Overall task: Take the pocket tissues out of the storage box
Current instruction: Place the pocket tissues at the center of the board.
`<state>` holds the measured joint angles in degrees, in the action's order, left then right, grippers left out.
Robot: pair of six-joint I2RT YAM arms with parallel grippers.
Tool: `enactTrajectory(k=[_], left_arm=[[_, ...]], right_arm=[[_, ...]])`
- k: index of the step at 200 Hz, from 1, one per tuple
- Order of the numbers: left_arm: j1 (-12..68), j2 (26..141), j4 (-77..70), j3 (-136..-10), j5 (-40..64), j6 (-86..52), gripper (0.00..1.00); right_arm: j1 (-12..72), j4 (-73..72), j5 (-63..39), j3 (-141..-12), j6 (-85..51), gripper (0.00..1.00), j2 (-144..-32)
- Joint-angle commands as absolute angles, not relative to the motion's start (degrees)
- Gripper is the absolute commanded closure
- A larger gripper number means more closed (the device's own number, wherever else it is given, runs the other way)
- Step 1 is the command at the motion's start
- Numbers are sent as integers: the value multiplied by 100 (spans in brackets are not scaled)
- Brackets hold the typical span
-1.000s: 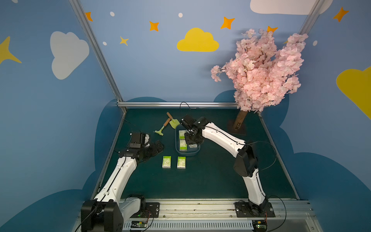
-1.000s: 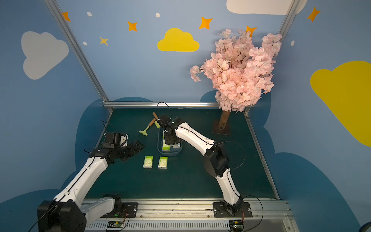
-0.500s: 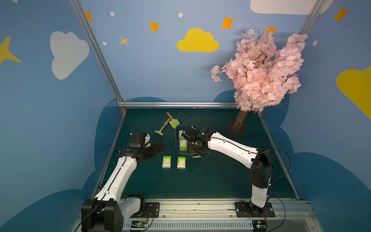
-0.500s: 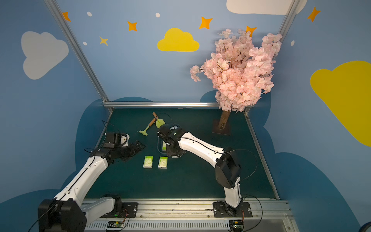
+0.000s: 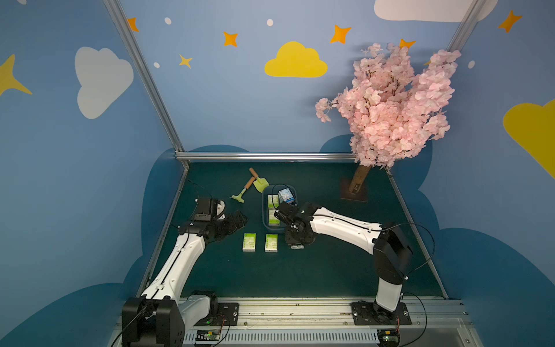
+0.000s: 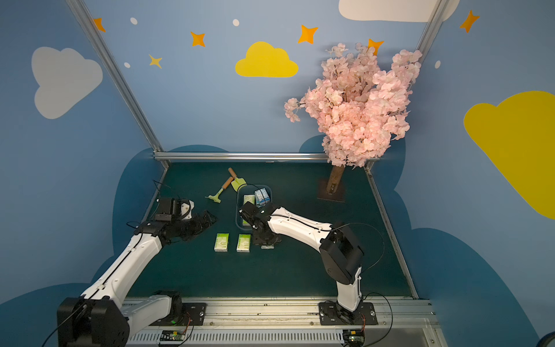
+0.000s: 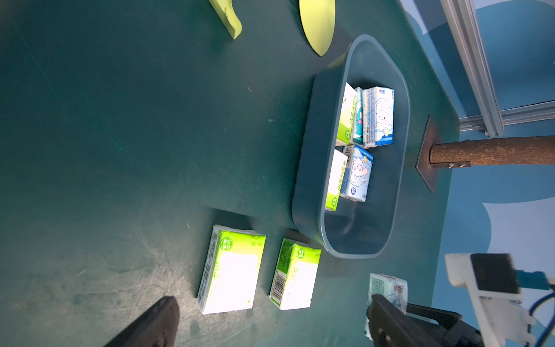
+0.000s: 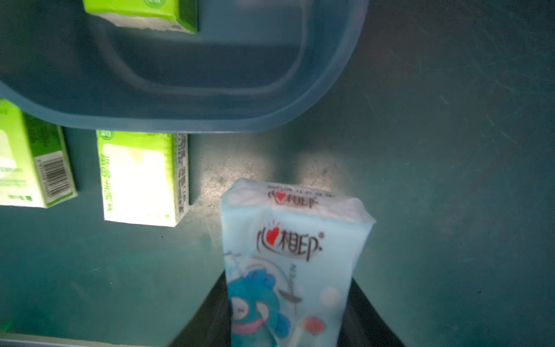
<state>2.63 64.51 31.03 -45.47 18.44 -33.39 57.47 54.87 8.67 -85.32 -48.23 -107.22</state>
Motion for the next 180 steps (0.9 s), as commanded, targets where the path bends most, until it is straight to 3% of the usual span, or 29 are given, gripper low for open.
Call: enactTrajectory(k=[1,180], left_arm=[[237,6447,3193,-4562,1913,-3233,0],[237,6424,3175,-4458,1898,-3313,0]], right_arm=[[5756,5328,822,-8499,-4879,54,-10613],[5467,4998,199,-8262,-4598,53,-11344]])
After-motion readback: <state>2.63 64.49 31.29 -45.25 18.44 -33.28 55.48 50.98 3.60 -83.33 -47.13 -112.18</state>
